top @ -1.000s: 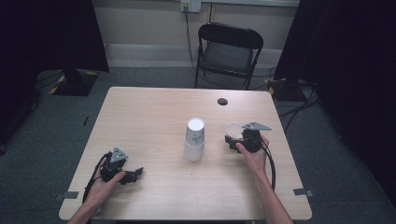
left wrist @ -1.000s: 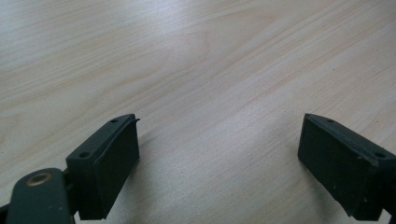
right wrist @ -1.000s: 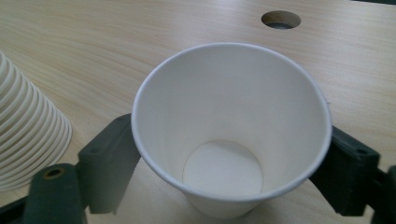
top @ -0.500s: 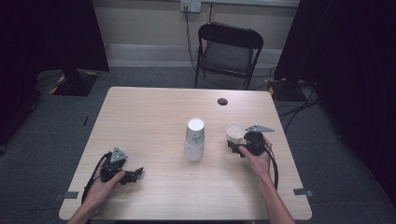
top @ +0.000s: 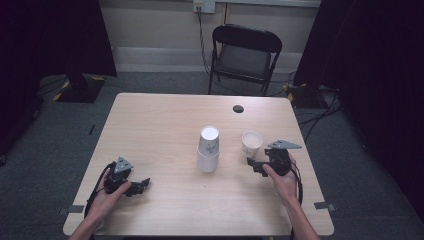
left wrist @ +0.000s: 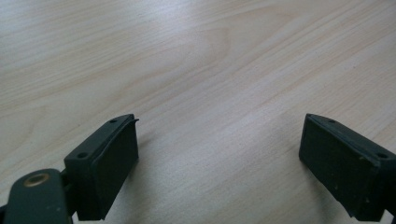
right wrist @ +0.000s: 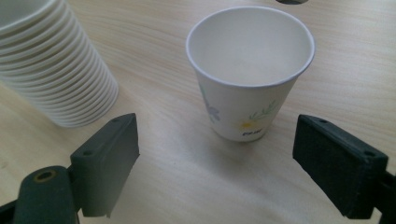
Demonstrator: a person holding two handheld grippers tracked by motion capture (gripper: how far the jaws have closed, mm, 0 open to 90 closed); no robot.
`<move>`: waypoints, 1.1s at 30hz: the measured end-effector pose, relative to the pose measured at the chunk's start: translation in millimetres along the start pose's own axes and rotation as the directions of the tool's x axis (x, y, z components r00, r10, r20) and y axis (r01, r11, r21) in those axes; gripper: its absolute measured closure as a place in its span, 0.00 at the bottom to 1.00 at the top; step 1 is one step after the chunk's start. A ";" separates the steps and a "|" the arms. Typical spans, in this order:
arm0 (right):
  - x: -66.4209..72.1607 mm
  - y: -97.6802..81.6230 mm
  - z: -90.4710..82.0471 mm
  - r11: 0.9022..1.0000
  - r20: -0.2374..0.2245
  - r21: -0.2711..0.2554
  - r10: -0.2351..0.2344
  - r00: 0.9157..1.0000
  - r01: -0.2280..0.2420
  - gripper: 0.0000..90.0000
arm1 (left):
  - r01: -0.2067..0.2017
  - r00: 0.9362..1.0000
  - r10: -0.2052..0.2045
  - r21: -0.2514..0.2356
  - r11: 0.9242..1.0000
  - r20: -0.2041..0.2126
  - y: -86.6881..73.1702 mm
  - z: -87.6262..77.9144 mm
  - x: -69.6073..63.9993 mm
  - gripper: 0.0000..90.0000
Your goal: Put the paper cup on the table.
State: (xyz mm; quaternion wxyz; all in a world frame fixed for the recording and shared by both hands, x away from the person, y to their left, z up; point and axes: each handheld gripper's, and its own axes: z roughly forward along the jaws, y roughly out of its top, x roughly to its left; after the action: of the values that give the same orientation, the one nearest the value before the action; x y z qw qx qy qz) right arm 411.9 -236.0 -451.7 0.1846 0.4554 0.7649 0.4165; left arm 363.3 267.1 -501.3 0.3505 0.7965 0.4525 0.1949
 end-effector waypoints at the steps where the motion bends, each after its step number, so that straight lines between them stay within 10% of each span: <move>1: 0.9 -1.0 -3.5 1.000 -0.007 0.004 -0.001 1.000 0.001 0.16 | -0.001 1.000 0.001 0.005 1.000 -0.002 0.1 -0.1 0.9 0.11; 18: 19.2 -60.4 -24.9 0.988 0.007 0.147 -0.036 0.999 0.034 0.17 | 0.017 1.000 -0.017 0.003 1.000 -0.013 -0.5 -0.2 0.5 0.09; 33: 33.4 -75.8 -16.7 0.990 0.082 0.127 -0.066 0.994 0.055 0.11 | 0.021 1.000 -0.020 0.015 1.000 -0.021 1.0 1.9 -2.3 0.05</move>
State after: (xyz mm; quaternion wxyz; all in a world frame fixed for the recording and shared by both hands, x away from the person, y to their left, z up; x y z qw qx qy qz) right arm 342.4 -233.5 -499.7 0.2010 0.4600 0.7943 0.3422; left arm 363.8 264.0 -501.9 0.3415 0.7925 0.4658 0.1961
